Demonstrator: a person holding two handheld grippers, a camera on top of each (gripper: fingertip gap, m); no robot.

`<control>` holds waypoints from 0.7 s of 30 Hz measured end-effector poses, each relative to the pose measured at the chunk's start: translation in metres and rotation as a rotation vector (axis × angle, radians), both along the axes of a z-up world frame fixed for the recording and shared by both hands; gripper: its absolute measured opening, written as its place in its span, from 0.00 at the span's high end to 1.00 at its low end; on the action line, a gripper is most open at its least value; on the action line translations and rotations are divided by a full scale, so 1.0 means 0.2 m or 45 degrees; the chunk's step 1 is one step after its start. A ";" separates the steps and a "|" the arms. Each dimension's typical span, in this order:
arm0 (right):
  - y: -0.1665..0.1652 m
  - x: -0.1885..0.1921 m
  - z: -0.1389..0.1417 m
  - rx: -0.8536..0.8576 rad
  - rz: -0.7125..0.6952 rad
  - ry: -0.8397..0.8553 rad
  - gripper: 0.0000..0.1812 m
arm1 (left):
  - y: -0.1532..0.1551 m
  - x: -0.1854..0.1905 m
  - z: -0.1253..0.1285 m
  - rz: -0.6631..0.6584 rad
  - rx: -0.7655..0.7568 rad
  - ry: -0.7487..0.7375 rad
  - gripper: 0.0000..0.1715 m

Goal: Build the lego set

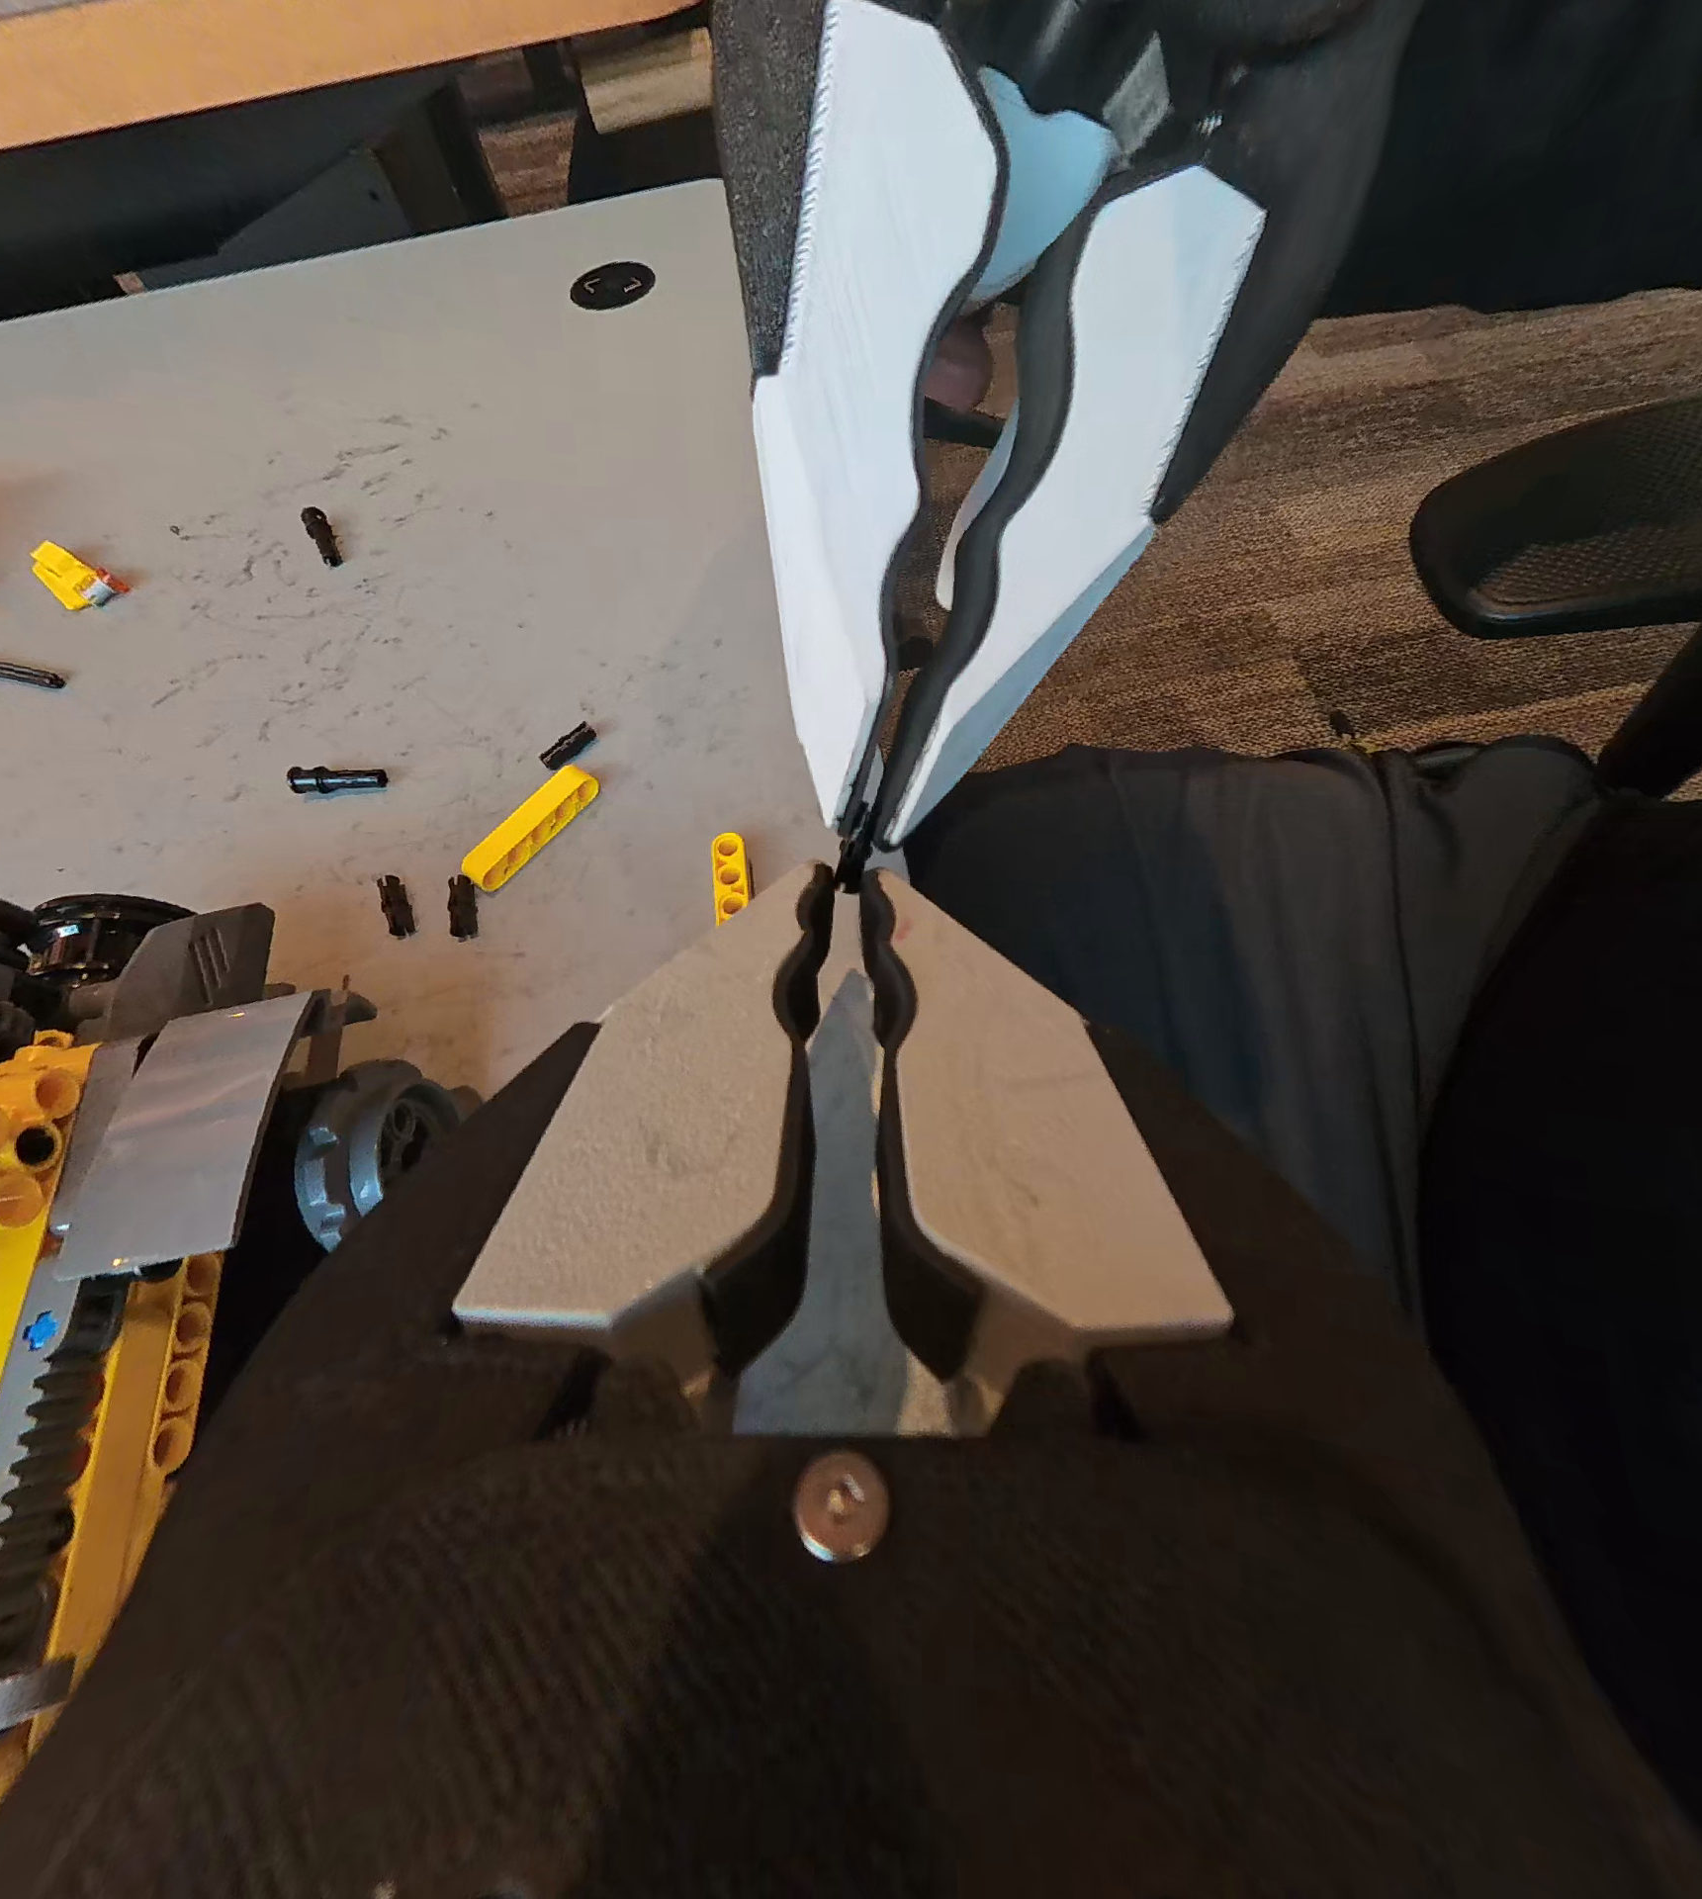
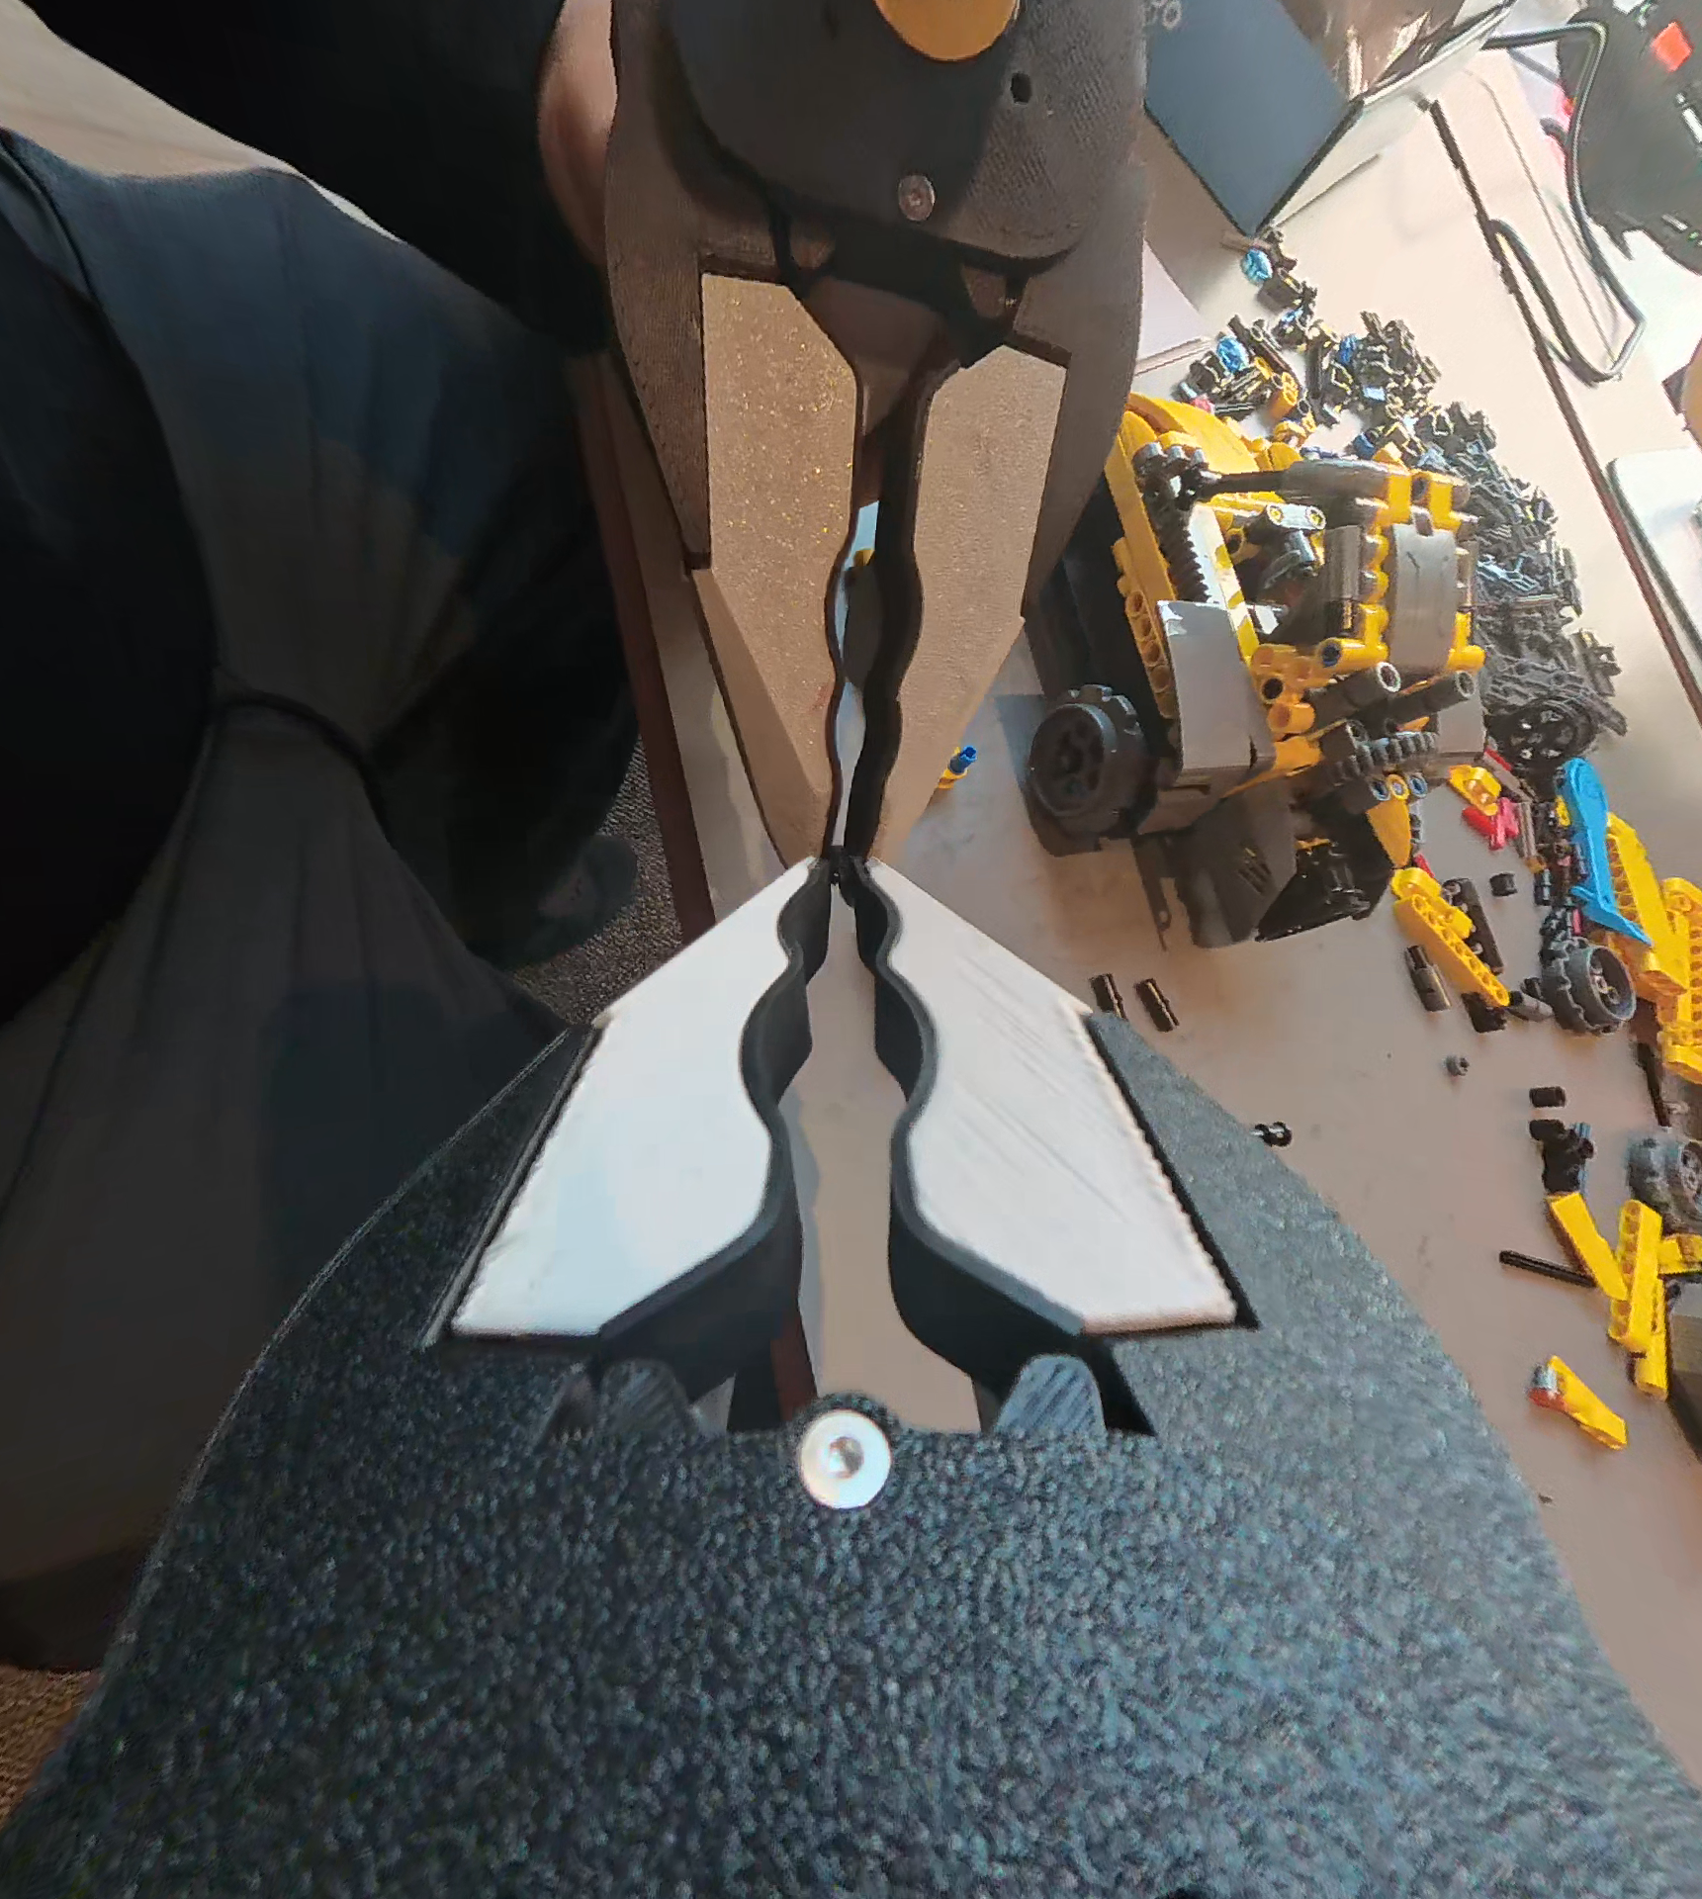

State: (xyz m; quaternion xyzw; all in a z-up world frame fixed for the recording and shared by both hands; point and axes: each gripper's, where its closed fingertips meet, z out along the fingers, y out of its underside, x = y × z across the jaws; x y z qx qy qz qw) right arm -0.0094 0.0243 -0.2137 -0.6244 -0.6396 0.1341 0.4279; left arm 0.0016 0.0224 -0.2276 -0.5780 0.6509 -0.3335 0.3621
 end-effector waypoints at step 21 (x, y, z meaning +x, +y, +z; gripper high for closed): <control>0.04 0.02 0.03 -0.190 -0.145 0.198 0.98 | 0.04 0.01 0.04 0.100 0.034 -0.072 1.00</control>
